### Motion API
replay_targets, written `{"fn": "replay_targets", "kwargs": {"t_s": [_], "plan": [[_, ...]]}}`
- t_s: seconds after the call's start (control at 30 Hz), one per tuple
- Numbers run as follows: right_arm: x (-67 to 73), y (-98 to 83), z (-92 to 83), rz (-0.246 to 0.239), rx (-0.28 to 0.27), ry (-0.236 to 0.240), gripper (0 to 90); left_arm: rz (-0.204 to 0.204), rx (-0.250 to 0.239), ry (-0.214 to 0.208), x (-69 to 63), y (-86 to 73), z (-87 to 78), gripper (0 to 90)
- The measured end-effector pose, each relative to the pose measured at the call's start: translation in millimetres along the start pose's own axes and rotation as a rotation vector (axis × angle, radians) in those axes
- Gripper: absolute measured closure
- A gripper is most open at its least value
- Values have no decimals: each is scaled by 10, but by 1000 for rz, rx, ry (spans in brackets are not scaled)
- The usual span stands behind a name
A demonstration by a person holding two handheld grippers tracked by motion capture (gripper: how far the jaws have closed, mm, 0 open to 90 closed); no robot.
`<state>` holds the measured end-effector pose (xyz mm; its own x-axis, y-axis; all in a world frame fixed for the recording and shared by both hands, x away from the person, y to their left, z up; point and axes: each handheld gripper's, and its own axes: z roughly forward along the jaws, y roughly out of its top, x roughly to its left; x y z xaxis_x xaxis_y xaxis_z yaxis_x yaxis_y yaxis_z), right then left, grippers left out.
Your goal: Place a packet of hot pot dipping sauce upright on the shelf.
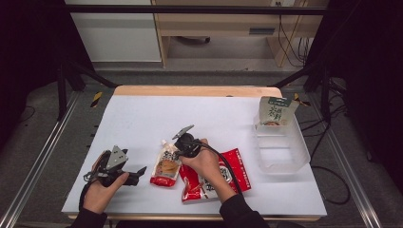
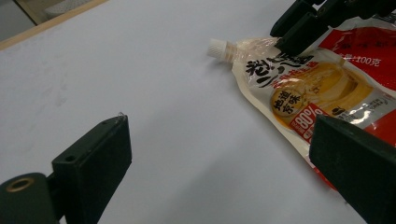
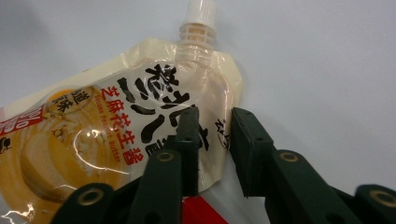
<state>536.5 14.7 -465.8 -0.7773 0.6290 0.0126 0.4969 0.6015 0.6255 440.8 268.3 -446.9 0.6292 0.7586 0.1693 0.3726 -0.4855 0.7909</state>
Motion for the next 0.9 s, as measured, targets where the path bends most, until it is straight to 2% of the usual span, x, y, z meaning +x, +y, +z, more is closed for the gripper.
{"fn": "replay_targets", "kwargs": {"t_s": [0.17, 0.23, 0.43, 0.57, 0.67, 0.73, 0.87, 0.9], "plan": [[29, -8, 6, -26, -9, 7, 865, -5, -5, 3, -5, -1, -3, 59], [43, -2, 5, -40, -12, 0, 880, -5, -5, 4, -1, 0, -8, 59], [75, 37, -64, -60, -60, -16, 895, -5, -6, 5, 11, -2, -32, 61], [108, 86, -146, -103, -103, -14, 898, -1, -10, -3, -1, 13, -30, 63], [133, 119, -186, -118, -125, -14, 899, 2, -10, -9, -24, 29, -25, 64], [172, 179, -257, -154, -147, -23, 900, -3, -29, -27, -48, 56, -39, 64], [211, 253, -359, -175, -178, -38, 900, -17, -42, -37, -30, 74, -69, 74], [226, 297, -439, -180, -199, -45, 900, -27, -48, -44, -28, 88, -80, 76]]}}
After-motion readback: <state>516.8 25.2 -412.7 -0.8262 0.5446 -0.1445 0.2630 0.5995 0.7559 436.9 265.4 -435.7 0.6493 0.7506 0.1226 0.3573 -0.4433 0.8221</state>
